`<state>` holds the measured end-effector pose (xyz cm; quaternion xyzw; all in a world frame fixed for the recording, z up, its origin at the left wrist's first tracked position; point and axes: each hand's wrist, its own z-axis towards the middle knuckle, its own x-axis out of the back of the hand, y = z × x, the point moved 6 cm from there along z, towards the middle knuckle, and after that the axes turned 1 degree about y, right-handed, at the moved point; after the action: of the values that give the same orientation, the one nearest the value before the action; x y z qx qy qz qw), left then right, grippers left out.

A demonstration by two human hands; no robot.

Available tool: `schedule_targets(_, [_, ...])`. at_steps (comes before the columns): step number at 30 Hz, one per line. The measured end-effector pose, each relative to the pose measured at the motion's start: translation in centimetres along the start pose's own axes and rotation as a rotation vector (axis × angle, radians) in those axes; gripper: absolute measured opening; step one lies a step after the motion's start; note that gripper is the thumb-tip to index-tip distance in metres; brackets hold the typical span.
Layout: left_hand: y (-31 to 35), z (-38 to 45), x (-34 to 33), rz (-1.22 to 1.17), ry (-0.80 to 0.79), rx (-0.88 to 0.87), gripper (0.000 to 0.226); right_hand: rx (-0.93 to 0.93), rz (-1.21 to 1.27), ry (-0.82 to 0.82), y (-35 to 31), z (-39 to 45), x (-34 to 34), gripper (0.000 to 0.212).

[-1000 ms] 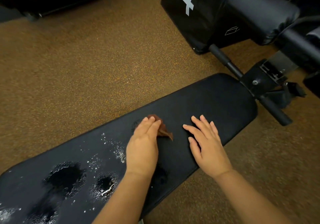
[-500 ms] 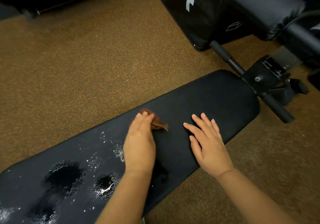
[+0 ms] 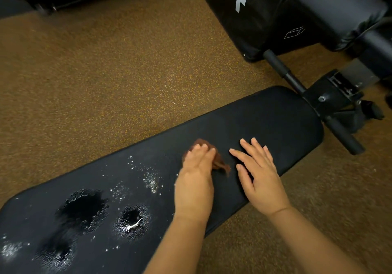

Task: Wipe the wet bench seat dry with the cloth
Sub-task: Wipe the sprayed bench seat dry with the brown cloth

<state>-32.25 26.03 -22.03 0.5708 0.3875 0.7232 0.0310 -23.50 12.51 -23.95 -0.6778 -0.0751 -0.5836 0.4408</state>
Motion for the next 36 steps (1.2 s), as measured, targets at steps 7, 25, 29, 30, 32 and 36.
schedule_targets(7, [-0.4, -1.5, 2.8, -0.029, -0.246, -0.199, 0.095, -0.215, 0.326, 0.138, -3.4, 1.9, 2.1, 0.034])
schedule_targets(25, [-8.1, -3.6, 3.4, 0.251, -0.051, 0.034, 0.055, 0.154, 0.005, 0.12, -10.1, 6.8, -4.7, 0.039])
schedule_targets(29, [-8.1, -3.6, 3.4, 0.256, -0.044, 0.05, 0.055, 0.323, -0.034, -0.059, -8.0, 4.2, -2.5, 0.034])
schedule_targets(30, [-8.1, -3.6, 3.4, 0.254, -0.044, 0.056, 0.055, 0.325, -0.056, -0.056, -6.8, 4.4, -1.5, 0.033])
schedule_targets(32, [-8.1, -3.6, 3.4, 0.248, -0.044, 0.063, 0.055, 0.217, -0.086, 0.011, -4.8, 6.4, -0.4, 0.036])
schedule_targets(36, [-8.1, -3.7, 3.2, 0.254, -0.055, 0.064, 0.055, 0.038, -0.025, 0.17, -8.0, 10.4, -3.8, 0.039])
